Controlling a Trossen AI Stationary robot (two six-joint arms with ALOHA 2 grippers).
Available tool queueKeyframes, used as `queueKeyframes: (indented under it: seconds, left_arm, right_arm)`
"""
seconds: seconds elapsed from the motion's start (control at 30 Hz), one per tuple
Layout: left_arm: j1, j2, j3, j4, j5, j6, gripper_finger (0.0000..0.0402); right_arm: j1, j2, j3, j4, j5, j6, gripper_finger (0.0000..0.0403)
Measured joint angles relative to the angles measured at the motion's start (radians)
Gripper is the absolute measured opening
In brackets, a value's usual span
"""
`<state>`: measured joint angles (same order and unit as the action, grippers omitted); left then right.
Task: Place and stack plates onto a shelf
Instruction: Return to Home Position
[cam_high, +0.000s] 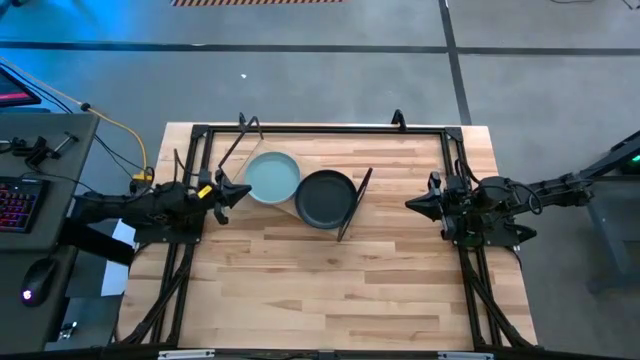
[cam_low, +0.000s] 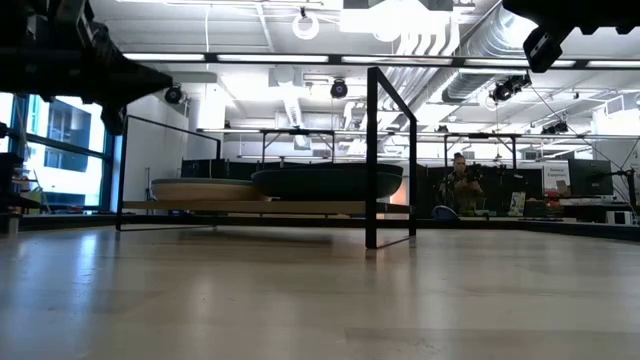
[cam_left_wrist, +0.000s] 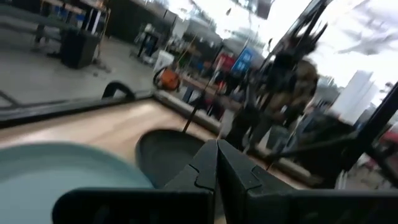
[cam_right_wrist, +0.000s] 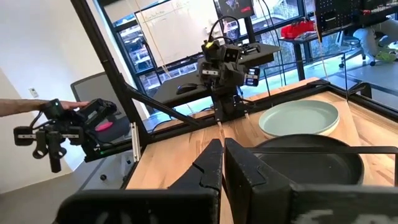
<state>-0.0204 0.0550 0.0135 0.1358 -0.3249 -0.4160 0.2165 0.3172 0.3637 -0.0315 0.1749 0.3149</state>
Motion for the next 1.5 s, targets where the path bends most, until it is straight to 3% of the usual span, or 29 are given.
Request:
queueKeyframes:
  seconds: [0.1,0.5,0.73,0.87,1.03,1.3,1.5]
  left_arm:
    - [0.000,-0.042,0.000,-0.083,0.002,-0.001,0.0000]
    - [0.000,-0.051,0.000,-0.081,0.000,0.000,0.0000]
    - [0.000,-0.051,0.000,-0.080,0.000,0.000,0.0000]
    - [0.000,-0.051,0.000,-0.080,0.000,0.000,0.0000]
    - [0.000,-0.051,0.000,-0.080,0.000,0.000,0.0000]
    - [0.000,-0.051,0.000,-0.079,0.000,0.000,0.0000]
    - [0.000,-0.051,-0.001,-0.079,0.000,0.000,0.0000]
  right_arm:
    - [0.000,0.000,0.000,0.000,0.000,0.000,0.0000]
    - [0.000,-0.001,-0.017,-0.007,-0.016,-0.054,0.0000]
    - [0.000,-0.040,-0.243,0.274,-0.026,0.024,0.0000]
    - [-0.016,-0.077,-0.310,0.336,-0.017,0.022,0.0000]
    - [-0.045,-0.143,-0.314,0.282,-0.029,-0.005,0.0000]
    - [-0.110,-0.306,-0.314,0.056,-0.032,-0.005,0.0000]
    - [-0.119,-0.313,-0.314,0.016,-0.045,-0.065,0.0000]
